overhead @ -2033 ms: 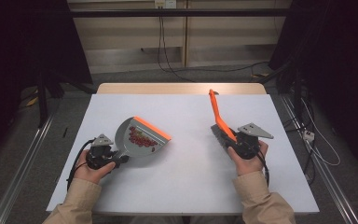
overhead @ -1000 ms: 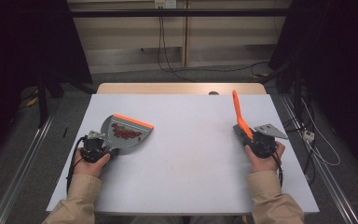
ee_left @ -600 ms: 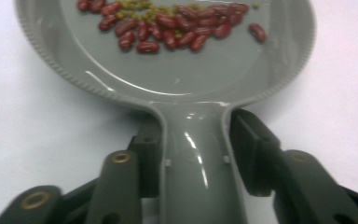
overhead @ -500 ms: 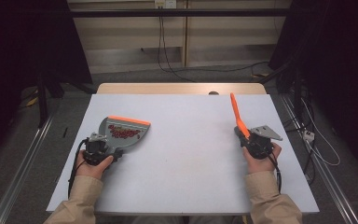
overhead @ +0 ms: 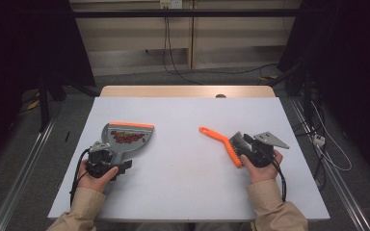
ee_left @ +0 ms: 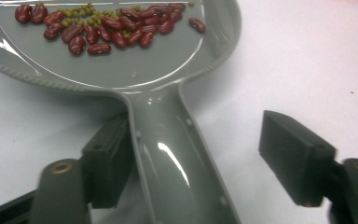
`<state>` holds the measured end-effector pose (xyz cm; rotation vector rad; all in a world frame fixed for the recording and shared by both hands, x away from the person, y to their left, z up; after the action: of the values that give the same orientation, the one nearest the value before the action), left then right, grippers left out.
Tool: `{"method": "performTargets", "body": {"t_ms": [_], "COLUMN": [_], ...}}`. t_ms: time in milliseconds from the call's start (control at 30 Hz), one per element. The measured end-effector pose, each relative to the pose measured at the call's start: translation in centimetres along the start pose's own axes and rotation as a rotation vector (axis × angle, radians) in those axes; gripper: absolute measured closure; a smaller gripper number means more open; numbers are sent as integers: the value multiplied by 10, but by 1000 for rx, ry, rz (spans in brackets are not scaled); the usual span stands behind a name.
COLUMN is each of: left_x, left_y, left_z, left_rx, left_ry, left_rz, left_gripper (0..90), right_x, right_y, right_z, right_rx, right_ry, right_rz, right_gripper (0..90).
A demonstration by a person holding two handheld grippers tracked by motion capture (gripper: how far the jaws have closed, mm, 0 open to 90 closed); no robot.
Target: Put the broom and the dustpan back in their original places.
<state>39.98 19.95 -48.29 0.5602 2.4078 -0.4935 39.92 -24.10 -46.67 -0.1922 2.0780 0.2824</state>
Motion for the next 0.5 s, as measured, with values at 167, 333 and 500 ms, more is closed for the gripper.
{"method": "performTargets", "body": {"t_ms": [167,333,500], "left_x": [4,2,-3], "left_y": [-4,-7,-11], "left_z": [-7,-19,-26], "left_rx": [10,22,47], "left_ry": [-23,-98,-173], "left_rz": [-5,57,115], "left_gripper": [173,161,131], "right_x": [6,12,16], "right_y": [5,7,8], "right_z": [-6,-15,-22], "right_rx": [-53,-71,-81], "right_ry": [8,18,16], "right_rz": [-27,-43,-62], "right_gripper": [363,309,279]}}
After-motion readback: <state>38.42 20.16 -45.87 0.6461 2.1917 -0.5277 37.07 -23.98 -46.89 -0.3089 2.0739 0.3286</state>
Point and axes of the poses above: each handheld gripper's, and its own axes: z roughly forward along the jaws, x roughly out of its underside, y roughly to its left, the point moved 6 cm from there along z, roughly forward along the jaws, and after that the axes turned 5 degrees about y, right-handed, at the moved point
